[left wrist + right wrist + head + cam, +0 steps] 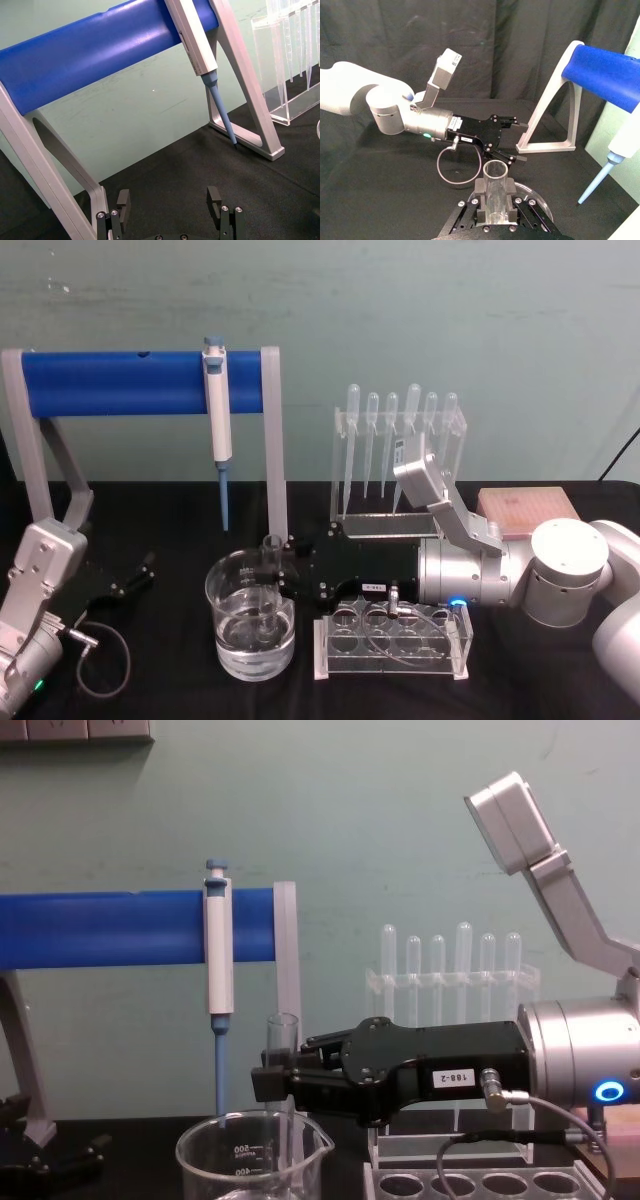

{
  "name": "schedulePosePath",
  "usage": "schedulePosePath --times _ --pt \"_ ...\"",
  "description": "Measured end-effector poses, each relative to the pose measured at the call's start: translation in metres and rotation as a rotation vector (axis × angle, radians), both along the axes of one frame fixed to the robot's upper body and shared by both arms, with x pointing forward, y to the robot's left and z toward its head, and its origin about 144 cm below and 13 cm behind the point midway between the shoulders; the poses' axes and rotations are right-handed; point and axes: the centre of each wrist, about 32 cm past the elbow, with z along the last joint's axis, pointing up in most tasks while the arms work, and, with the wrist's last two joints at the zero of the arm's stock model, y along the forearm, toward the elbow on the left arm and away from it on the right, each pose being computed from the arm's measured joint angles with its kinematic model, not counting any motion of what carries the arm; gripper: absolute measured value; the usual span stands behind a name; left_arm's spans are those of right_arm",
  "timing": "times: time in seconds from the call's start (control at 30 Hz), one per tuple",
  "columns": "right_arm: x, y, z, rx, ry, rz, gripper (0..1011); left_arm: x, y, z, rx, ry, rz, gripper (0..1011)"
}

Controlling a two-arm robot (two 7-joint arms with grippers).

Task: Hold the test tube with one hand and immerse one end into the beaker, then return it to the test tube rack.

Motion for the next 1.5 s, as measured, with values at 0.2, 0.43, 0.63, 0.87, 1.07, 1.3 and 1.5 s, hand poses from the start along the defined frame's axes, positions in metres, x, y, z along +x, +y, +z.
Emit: schedulePosePath --times 0.2,0.43,0.63,0.87,1.07,1.3,1.5 --pt "0.0 0.0 0.0 0.0 0.0 0.0 226 0.0 0.0 0.0 0.0 0.0 0.0 1000" --pt "0.0 0.0 0.0 0.0 0.0 0.0 226 0.0 0.0 0.0 0.0 0.0 0.0 1000" --pt "0.0 0.0 0.0 0.0 0.0 0.0 225 0.0 0.0 0.0 0.0 0.0 0.0 1000" --pt "0.0 0.0 0.0 0.0 0.0 0.0 226 0.0 0.0 0.0 0.0 0.0 0.0 1000" --pt "0.0 0.0 0.0 0.0 0.0 0.0 226 0.0 0.0 0.0 0.0 0.0 0.0 1000" --pt "0.0 0.0 0.0 0.0 0.0 0.0 226 0.0 0.0 0.0 0.0 0.0 0.0 1000" --pt "0.0 0.0 0.0 0.0 0.0 0.0 226 0.0 0.0 0.0 0.0 0.0 0.0 1000"
